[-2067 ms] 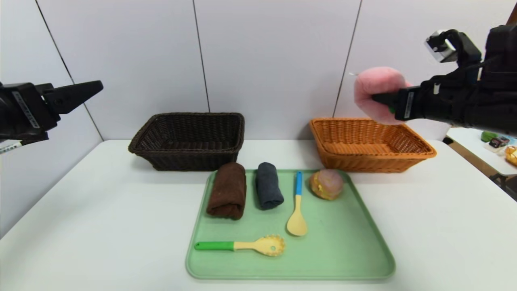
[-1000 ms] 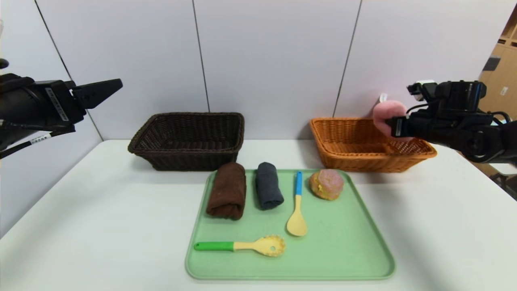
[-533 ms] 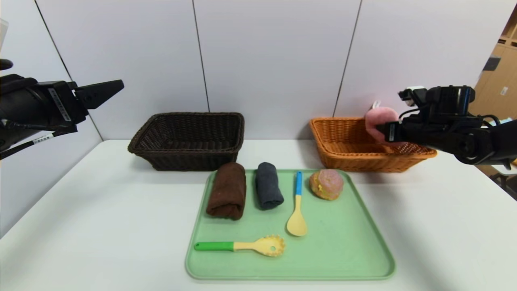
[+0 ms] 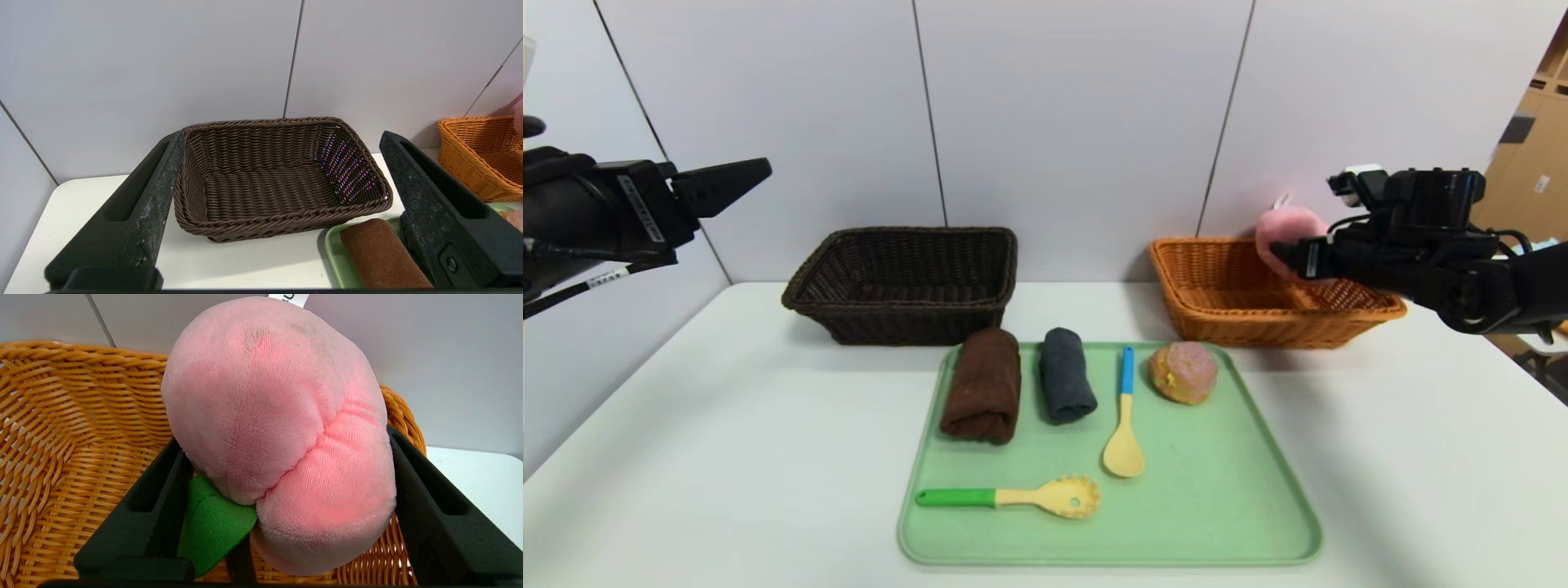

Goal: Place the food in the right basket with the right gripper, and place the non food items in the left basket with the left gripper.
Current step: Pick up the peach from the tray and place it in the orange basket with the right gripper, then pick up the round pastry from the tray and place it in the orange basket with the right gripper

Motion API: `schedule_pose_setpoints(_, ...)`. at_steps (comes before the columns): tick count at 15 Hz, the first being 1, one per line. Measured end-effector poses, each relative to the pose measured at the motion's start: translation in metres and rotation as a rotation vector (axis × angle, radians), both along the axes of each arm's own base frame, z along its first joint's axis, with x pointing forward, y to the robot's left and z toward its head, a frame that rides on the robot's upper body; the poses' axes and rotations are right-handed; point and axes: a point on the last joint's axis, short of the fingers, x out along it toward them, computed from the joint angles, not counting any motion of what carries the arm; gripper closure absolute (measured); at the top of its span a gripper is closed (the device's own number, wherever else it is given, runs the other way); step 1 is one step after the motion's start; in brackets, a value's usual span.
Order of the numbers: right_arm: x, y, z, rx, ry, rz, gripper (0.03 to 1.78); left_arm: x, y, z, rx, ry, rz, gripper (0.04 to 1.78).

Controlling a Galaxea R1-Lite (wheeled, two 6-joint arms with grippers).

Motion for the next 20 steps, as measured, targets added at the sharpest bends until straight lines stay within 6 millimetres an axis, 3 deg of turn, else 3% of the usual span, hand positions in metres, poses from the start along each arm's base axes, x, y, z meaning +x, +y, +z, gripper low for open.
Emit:
schedule_pose_setpoints(11,-0.011,0.000,0.005,-0.002,0.027,0.002,0.16,-0.003,0.003,0.004,-0.002,-0.018,0.024,0.13)
schedule_pose_setpoints(14,-0.019,0.002,0.031,-0.017,-0.036,0.009,0.14,-0.003,0.004,0.006,-0.003,-0.025,0.027,0.13)
schedule_pose_setpoints(16,-0.035,0.023,0.059,-0.010,-0.062,0.065,0.13,-0.004,0.004,0.007,-0.003,-0.028,0.027,0.13)
schedule_pose_setpoints(20,-0.092,0.100,0.105,0.128,0.063,0.245,0.12,-0.005,0.004,0.007,-0.003,-0.027,0.027,0.13)
